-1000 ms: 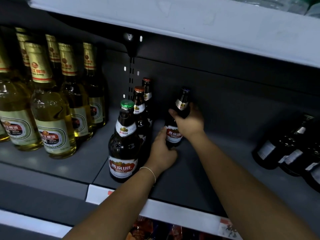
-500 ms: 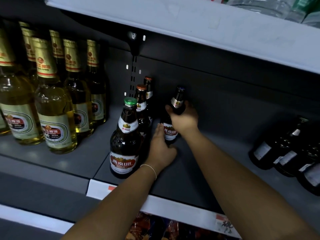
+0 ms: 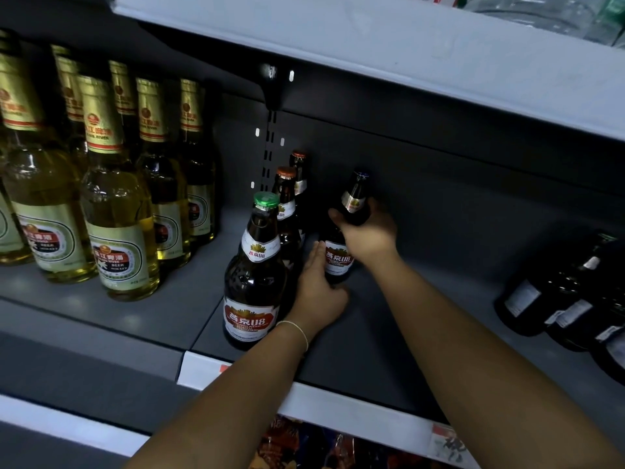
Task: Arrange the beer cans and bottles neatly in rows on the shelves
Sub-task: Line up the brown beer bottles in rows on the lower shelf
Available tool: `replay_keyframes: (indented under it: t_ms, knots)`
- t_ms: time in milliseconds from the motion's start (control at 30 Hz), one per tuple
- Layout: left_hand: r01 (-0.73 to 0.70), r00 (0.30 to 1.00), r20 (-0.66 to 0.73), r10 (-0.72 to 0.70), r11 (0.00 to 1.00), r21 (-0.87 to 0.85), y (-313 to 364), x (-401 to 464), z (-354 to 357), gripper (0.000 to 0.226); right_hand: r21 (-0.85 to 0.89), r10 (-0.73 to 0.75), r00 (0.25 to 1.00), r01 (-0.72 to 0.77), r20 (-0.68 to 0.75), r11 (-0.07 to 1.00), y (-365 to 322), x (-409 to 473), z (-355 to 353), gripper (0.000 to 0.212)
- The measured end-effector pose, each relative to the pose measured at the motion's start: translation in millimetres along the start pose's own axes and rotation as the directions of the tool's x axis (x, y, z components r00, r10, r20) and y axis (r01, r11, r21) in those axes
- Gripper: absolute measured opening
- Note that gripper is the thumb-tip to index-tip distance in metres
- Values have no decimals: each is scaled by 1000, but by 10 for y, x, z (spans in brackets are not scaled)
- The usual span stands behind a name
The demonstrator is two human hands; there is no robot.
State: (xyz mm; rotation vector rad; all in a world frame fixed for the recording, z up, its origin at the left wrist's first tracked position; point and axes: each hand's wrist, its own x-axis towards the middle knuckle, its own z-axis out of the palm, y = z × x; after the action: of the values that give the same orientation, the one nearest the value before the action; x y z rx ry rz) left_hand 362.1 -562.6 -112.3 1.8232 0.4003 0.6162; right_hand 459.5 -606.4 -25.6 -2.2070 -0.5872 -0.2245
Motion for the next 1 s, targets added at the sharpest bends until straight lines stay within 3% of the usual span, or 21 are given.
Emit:
replay_keyframes:
  t_ms: [167, 367, 500, 600, 733, 833, 1000]
  knots:
    - [34, 999, 32, -32, 998, -45, -29, 3, 1, 98, 2, -11, 1000, 11, 1, 1000, -12, -2, -21, 57]
    - [-2, 998, 64, -1, 999, 32, 60, -33, -29, 98, -13, -18, 1000, 18, -2, 1000, -1, -3, -22, 64]
    - [-15, 1000, 14, 14, 998, 67, 95, -81, -9, 86, -9, -20, 1000, 20, 3, 1000, 41, -18, -56, 59]
    - [-41, 997, -59, 52, 984, 172, 125, -162, 37, 63, 26, -56, 997, 57, -57, 998, 136, -51, -139, 48]
    - [-137, 991, 46, 129, 947, 290, 172, -186, 102, 32, 111, -31, 981, 53, -190, 992, 317, -95, -401, 48]
    - [-216, 976, 107, 192, 925, 313, 331, -169, 202, 35, 139, -65, 936, 120, -346, 983, 533, -108, -673, 39]
    - [-363, 929, 195, 313, 873, 326, 707, -150, 607, 48, 83, -118, 864, 180, -489, 980, 882, -253, -1330, 19]
